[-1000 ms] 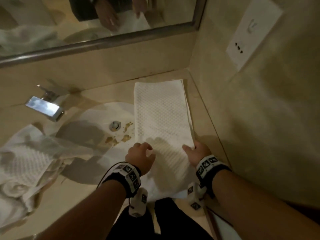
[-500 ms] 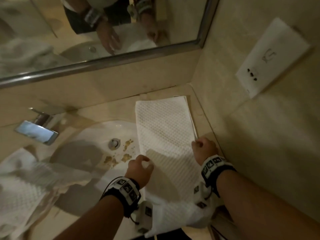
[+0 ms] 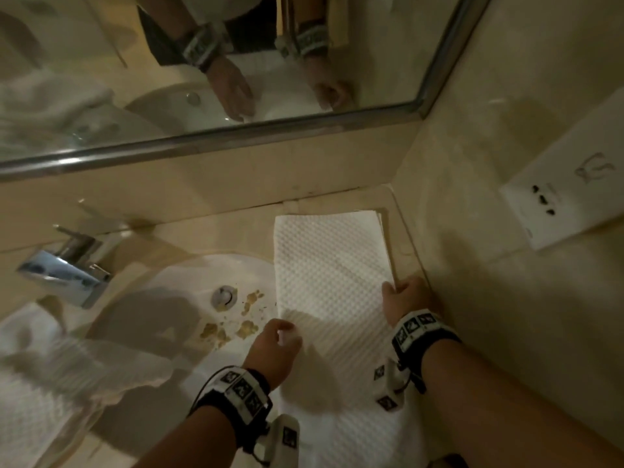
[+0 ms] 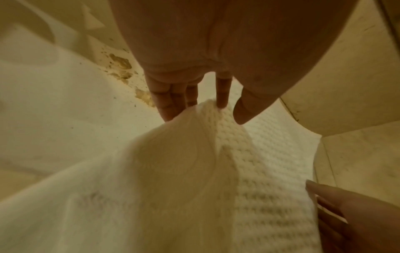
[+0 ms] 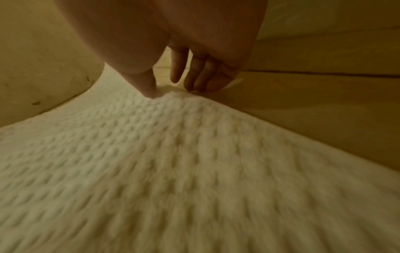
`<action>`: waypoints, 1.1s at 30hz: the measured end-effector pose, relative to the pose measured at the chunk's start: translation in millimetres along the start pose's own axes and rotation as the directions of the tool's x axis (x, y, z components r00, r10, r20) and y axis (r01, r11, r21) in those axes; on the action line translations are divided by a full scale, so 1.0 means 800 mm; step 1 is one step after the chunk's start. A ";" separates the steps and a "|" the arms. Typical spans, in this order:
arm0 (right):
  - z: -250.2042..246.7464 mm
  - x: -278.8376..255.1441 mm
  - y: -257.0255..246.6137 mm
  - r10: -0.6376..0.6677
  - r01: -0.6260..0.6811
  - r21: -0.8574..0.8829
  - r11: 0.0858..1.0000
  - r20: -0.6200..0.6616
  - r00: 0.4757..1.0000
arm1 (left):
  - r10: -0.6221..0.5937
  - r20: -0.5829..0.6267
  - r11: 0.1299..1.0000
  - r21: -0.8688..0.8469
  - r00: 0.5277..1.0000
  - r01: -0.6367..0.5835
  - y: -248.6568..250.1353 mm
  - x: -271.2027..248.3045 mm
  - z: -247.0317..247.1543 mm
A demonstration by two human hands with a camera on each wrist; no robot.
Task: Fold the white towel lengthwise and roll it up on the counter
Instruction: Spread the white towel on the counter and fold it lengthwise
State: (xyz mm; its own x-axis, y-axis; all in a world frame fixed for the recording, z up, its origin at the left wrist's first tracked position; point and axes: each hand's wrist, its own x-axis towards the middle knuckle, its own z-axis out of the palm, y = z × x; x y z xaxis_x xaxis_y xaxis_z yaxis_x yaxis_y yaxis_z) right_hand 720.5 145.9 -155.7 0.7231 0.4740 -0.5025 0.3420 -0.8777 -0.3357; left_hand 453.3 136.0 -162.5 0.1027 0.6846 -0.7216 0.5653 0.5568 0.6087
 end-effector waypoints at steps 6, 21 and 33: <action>-0.005 0.031 -0.037 -0.077 0.052 0.160 0.986 0.152 0.985 | -0.158 -0.040 0.967 -0.207 0.987 0.146 0.003 0.029 -0.007; -0.038 0.027 -0.001 -0.202 0.327 -0.257 0.909 0.415 0.887 | -0.110 -0.008 0.972 -0.209 0.994 0.106 0.039 0.040 -0.029; -0.041 0.034 -0.031 -0.068 0.077 0.001 0.997 0.471 0.879 | -0.109 0.066 0.994 -0.005 0.992 0.109 0.100 0.055 -0.071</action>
State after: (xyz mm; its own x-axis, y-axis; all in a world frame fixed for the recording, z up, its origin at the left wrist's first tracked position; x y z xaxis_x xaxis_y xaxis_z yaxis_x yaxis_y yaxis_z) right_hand 751.4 178.2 -134.8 0.3298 0.5100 -0.7944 0.3959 -0.8387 -0.3740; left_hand 456.3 237.7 -126.7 0.0946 0.5875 -0.8037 0.5689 0.6306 0.5279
